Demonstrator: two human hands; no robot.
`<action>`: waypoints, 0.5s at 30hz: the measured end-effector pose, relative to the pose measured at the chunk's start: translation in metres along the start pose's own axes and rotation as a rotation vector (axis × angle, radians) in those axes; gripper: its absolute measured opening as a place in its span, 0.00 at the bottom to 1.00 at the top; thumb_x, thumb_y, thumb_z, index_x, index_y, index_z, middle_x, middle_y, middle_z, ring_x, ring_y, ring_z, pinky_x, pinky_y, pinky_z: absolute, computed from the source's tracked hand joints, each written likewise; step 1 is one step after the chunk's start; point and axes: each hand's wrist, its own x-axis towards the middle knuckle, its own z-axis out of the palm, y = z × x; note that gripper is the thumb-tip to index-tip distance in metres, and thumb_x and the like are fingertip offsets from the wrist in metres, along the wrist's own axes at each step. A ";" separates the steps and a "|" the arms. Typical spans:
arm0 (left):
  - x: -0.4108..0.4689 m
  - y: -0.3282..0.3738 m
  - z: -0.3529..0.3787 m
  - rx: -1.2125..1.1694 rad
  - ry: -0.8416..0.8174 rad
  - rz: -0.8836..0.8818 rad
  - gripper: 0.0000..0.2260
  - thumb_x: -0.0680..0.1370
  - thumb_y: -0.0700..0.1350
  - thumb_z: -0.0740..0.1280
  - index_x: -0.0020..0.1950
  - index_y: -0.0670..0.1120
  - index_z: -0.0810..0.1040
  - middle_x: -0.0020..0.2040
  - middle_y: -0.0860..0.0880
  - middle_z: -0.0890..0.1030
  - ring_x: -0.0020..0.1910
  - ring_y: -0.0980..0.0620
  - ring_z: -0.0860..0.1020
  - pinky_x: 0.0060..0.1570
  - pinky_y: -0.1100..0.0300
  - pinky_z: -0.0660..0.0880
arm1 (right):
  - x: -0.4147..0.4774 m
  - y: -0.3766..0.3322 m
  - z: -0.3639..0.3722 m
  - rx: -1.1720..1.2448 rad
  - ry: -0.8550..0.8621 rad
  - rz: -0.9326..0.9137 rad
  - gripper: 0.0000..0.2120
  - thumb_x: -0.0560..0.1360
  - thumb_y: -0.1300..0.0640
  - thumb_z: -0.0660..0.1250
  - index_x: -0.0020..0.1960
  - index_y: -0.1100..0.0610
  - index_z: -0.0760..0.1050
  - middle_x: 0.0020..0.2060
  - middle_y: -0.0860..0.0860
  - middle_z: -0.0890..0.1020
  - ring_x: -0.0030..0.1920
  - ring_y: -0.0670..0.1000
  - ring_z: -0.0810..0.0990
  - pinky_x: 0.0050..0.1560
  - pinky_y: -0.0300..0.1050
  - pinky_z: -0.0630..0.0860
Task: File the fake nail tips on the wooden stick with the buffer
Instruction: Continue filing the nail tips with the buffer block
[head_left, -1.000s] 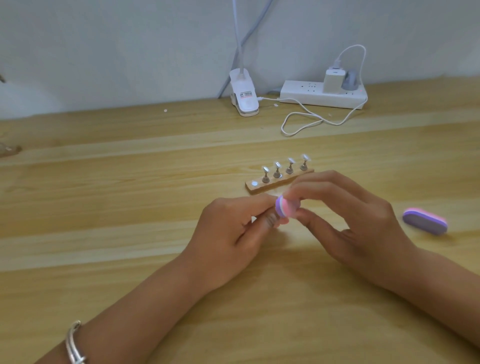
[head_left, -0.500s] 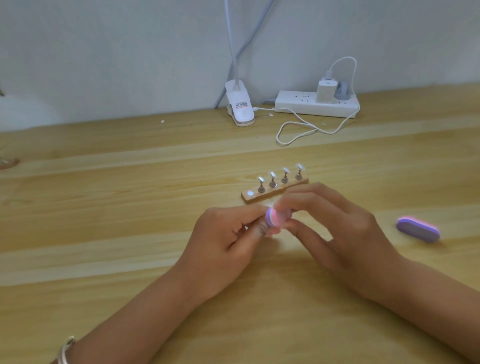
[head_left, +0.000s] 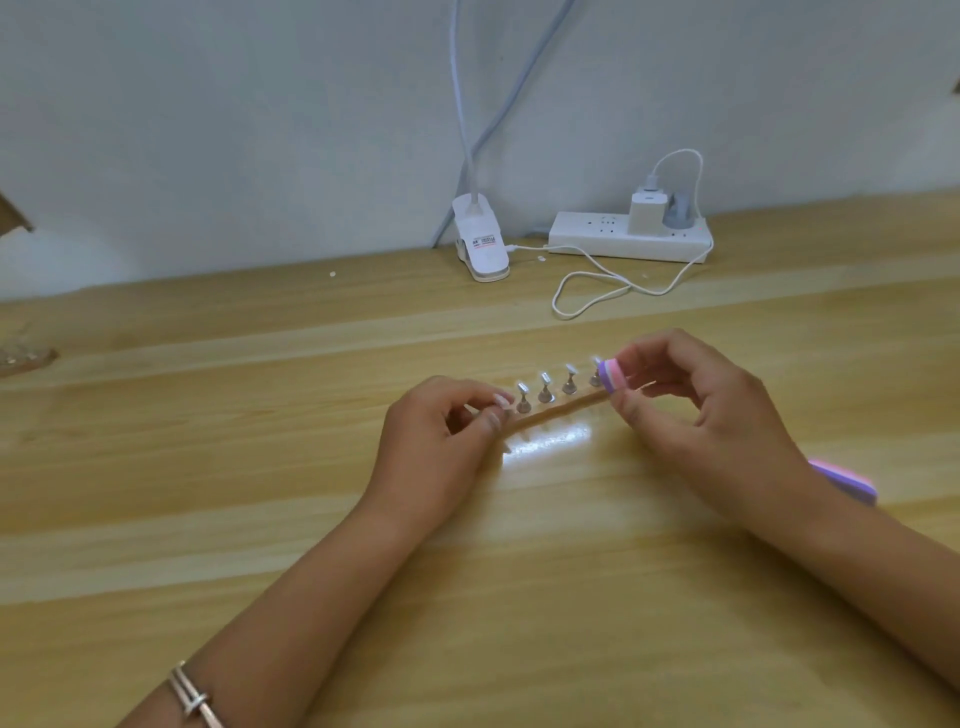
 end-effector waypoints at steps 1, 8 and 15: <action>0.002 -0.002 -0.001 0.002 0.009 -0.014 0.08 0.74 0.37 0.71 0.44 0.50 0.85 0.46 0.53 0.84 0.40 0.49 0.78 0.47 0.55 0.76 | -0.001 0.000 0.002 -0.020 -0.001 -0.009 0.05 0.76 0.58 0.73 0.48 0.50 0.78 0.45 0.45 0.84 0.48 0.44 0.81 0.51 0.34 0.75; 0.002 -0.001 -0.002 0.208 0.057 -0.023 0.06 0.75 0.48 0.70 0.49 0.57 0.84 0.47 0.57 0.81 0.47 0.52 0.76 0.58 0.45 0.72 | -0.003 -0.001 0.006 -0.152 0.023 -0.106 0.05 0.77 0.59 0.72 0.48 0.50 0.78 0.45 0.42 0.82 0.50 0.40 0.79 0.49 0.28 0.71; -0.004 0.007 -0.004 0.405 0.001 -0.023 0.07 0.70 0.54 0.74 0.47 0.59 0.83 0.45 0.58 0.79 0.52 0.54 0.73 0.57 0.56 0.63 | 0.000 0.011 0.001 -0.206 -0.117 0.130 0.03 0.82 0.52 0.64 0.53 0.48 0.70 0.47 0.33 0.79 0.50 0.34 0.78 0.45 0.28 0.70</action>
